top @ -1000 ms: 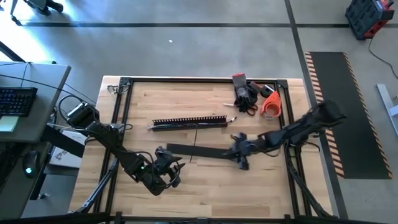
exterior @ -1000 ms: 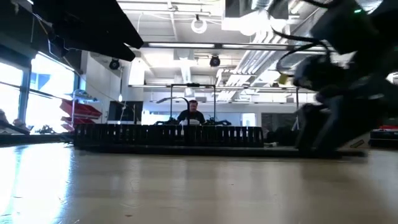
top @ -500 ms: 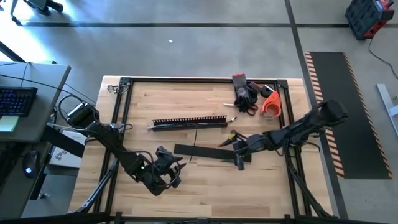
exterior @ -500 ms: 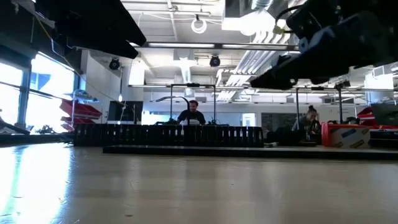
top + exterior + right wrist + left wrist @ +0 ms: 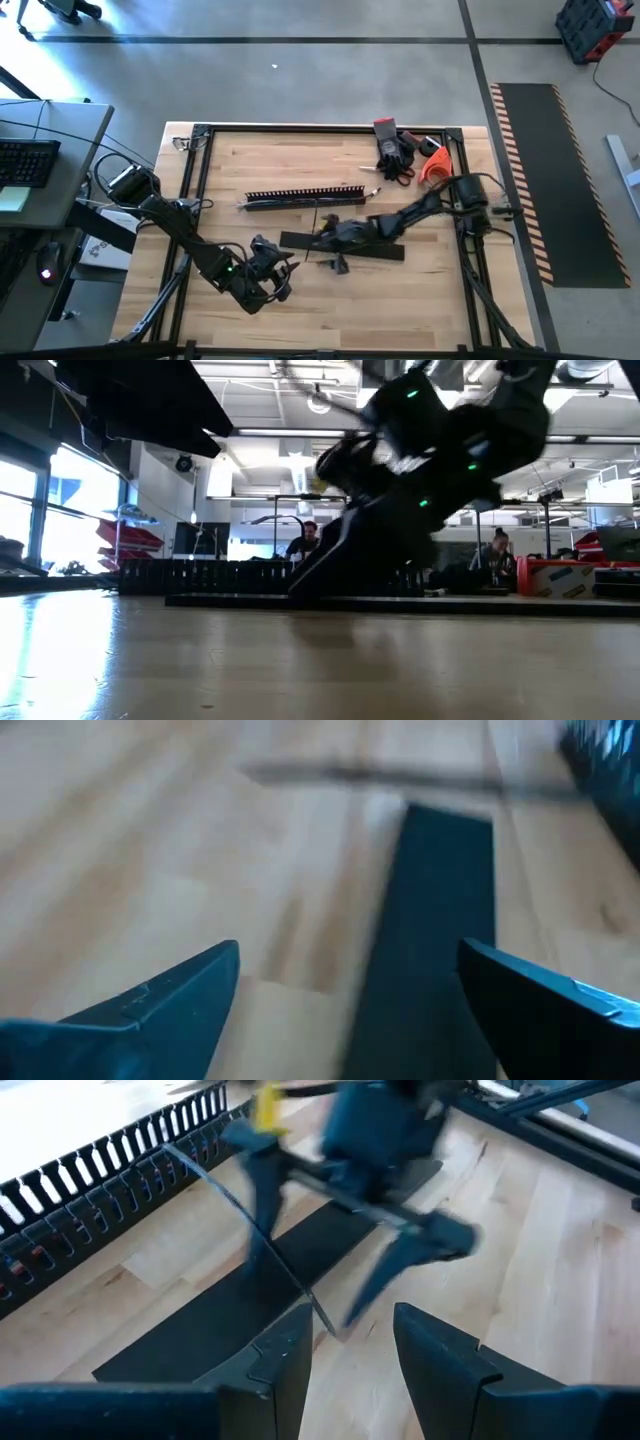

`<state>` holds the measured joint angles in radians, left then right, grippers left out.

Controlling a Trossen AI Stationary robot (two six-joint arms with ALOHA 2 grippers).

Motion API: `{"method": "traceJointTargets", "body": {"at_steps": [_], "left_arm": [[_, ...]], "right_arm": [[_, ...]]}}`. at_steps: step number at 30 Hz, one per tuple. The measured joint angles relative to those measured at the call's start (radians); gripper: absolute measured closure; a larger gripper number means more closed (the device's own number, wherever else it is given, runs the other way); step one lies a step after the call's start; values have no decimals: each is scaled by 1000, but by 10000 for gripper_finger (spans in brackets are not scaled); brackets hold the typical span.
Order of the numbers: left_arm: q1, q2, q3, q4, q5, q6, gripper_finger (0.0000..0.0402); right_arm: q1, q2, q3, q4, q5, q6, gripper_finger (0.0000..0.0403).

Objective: Ziptie cables
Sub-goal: Close the black cable duct with the black cable duct cover

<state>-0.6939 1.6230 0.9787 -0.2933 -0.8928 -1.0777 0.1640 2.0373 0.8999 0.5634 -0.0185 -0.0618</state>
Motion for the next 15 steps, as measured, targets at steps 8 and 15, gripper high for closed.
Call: {"method": "traceJointTargets", "body": {"at_steps": [8,15], "left_arm": [[-8,-3,0,-43,-47,-19,275],[-6,-3,0,-51,-63,-13,275]], "right_arm": [[-68,50,100,-111,-6,25,27],[-64,40,68,-50,4,40,38]]}}
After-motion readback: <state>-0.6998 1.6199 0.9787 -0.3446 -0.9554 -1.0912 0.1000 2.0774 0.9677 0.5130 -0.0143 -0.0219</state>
